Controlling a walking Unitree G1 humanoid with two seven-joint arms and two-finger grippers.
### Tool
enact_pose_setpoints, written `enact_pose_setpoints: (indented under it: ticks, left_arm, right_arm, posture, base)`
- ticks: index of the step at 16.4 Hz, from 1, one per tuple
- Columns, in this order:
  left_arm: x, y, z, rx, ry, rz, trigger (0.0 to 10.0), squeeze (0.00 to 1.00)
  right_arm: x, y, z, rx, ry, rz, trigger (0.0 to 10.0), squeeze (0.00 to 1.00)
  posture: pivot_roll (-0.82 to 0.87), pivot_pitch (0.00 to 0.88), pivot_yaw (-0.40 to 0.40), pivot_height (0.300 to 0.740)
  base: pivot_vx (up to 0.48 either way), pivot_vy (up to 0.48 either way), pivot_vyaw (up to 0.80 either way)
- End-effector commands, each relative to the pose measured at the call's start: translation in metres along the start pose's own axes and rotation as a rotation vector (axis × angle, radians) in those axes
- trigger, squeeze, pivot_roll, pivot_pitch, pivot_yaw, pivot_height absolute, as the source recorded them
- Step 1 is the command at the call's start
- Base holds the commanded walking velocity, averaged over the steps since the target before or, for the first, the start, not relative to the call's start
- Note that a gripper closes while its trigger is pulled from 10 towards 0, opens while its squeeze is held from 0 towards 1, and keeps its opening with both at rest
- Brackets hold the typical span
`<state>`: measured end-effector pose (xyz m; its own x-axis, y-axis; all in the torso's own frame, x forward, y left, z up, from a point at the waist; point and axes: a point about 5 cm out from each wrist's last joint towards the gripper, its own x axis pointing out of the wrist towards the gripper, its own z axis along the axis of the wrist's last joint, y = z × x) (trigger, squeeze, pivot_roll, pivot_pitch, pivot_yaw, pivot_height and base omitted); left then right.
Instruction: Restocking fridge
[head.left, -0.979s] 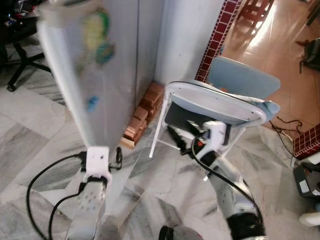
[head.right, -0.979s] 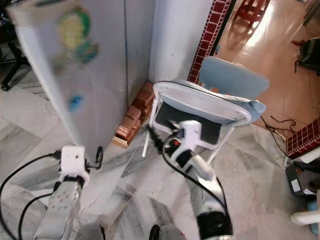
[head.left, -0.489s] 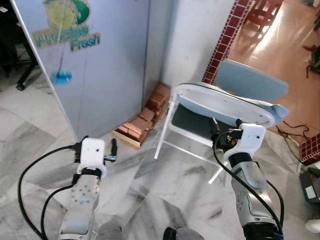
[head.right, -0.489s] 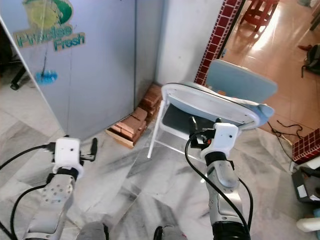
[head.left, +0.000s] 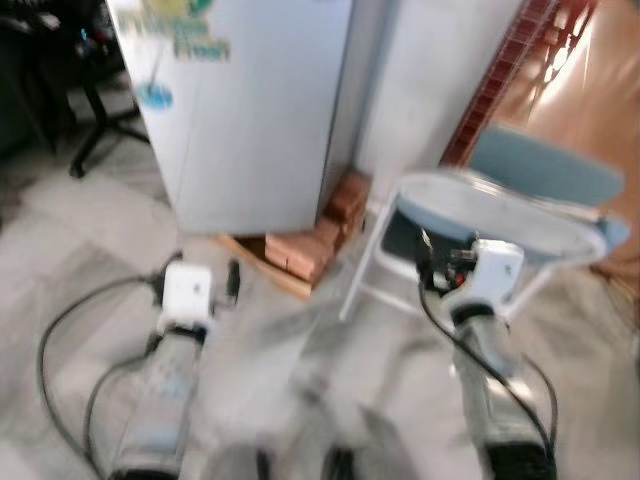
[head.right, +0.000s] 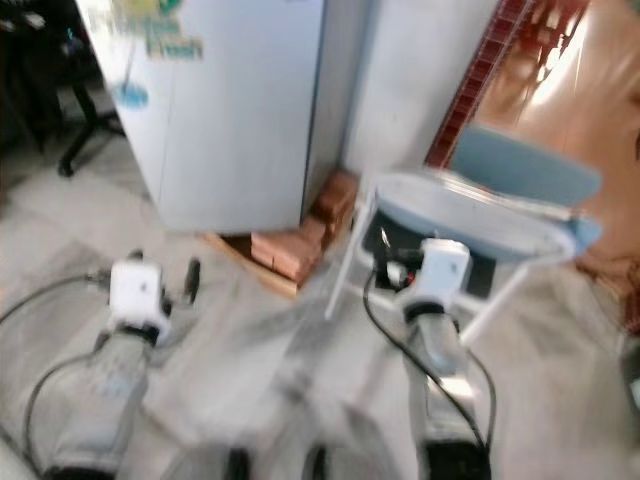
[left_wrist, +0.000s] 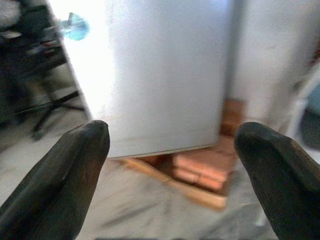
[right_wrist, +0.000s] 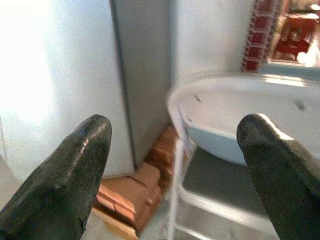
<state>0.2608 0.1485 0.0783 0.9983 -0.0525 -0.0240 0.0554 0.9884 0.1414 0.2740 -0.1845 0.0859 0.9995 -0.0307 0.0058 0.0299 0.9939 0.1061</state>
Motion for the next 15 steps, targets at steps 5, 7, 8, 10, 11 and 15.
enact_pose_setpoints:
  ticks: [5,7,8,10,11,15]
  left_arm:
    - [-0.0058,0.0115,-0.0026,0.038,-0.004,0.03,10.0,0.0]
    - [-0.0059,0.0105,-0.0085,0.016,0.02,0.029,10.0,0.0]
    - [-0.0048,0.0097,-0.008,0.006,0.025,0.029,10.0,0.0]
    - [-0.0019,0.0078,-0.0042,0.0,0.013,0.009,10.0,0.0]
    - [0.0002,0.0092,-0.0002,0.018,-0.009,0.011,10.0,0.0]
    - [-0.0003,0.0141,-0.0019,0.015,-0.002,0.016,10.0,0.0]
  right_arm:
    - [-0.0062,-0.0073,-0.003,0.0,0.011,-0.052,10.0,0.0]
    - [-0.005,-0.008,-0.0037,-0.003,0.009,-0.055,10.0,0.0]
    - [-0.0045,-0.0082,-0.0029,-0.005,0.005,-0.056,10.0,0.0]
    - [-0.0043,-0.0088,-0.0022,-0.008,0.002,-0.058,10.0,0.0]
    - [-0.0039,-0.0093,-0.0015,-0.011,0.001,-0.059,10.0,0.0]
    - [-0.0027,-0.0117,-0.0014,-0.014,0.0,-0.07,10.0,0.0]
  posture:
    - [0.11,0.061,-0.055,0.74]
    - [0.11,0.06,-0.053,0.74]
    - [0.11,0.058,-0.055,0.74]
    - [0.11,0.06,-0.057,0.74]
    - [0.11,0.062,-0.059,0.74]
    - [0.1,0.058,-0.055,0.74]
  base:
    - [0.0,0.48,-0.32]
    - [0.0,0.48,-0.8]
    - [0.0,0.48,-0.68]
    - [0.0,0.478,-0.63]
    - [0.0,0.48,-0.58]
    - [0.0,0.48,-0.24]
